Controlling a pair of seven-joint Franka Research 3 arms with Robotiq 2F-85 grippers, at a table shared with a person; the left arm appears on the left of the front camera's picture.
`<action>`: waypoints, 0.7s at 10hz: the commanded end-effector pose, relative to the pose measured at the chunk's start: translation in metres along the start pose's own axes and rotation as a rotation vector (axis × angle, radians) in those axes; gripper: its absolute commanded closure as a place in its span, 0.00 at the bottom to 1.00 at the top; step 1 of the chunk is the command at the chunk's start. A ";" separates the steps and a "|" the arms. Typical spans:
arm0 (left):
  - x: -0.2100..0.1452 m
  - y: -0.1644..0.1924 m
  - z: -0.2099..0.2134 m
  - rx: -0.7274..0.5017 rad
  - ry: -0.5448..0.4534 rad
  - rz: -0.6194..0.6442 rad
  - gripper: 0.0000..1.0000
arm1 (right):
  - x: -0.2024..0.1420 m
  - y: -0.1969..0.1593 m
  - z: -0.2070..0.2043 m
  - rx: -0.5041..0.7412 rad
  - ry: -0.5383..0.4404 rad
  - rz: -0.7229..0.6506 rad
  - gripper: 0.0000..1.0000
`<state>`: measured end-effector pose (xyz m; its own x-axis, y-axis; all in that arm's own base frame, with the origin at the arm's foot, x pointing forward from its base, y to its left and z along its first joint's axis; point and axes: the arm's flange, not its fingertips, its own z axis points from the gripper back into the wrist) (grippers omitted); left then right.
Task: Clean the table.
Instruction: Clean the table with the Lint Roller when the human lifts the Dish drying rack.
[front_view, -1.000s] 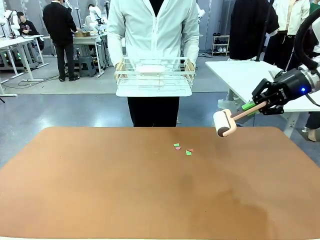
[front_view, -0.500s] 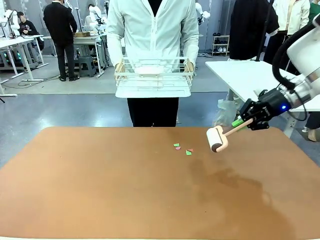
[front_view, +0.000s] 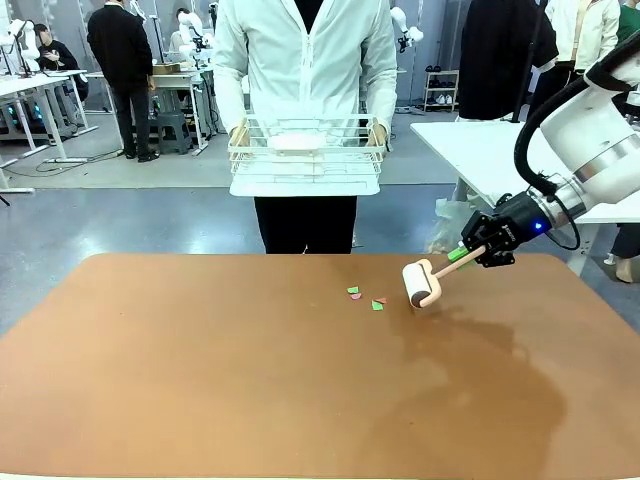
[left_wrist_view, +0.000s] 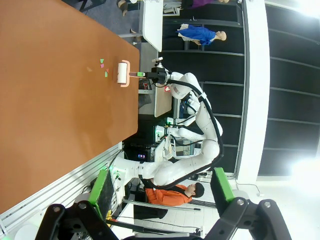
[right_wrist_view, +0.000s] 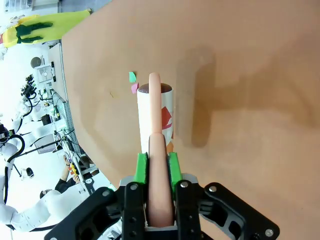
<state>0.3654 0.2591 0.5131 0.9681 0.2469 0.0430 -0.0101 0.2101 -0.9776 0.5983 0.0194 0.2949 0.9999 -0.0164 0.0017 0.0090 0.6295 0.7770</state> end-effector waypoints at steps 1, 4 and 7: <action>-0.002 -0.002 0.002 -0.005 -0.003 0.000 0.00 | 0.010 0.003 -0.010 0.001 -0.038 -0.006 0.79; -0.002 -0.002 0.002 -0.005 -0.003 0.000 0.00 | 0.017 -0.008 -0.012 0.016 -0.049 -0.021 0.79; -0.002 -0.002 0.002 -0.005 -0.003 0.000 0.00 | 0.019 -0.023 -0.028 -0.012 -0.019 -0.056 0.79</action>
<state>0.3653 0.2591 0.5131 0.9680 0.2470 0.0430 -0.0102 0.2101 -0.9776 0.6129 0.0211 0.2672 0.9985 -0.0552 -0.0066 0.0401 0.6321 0.7739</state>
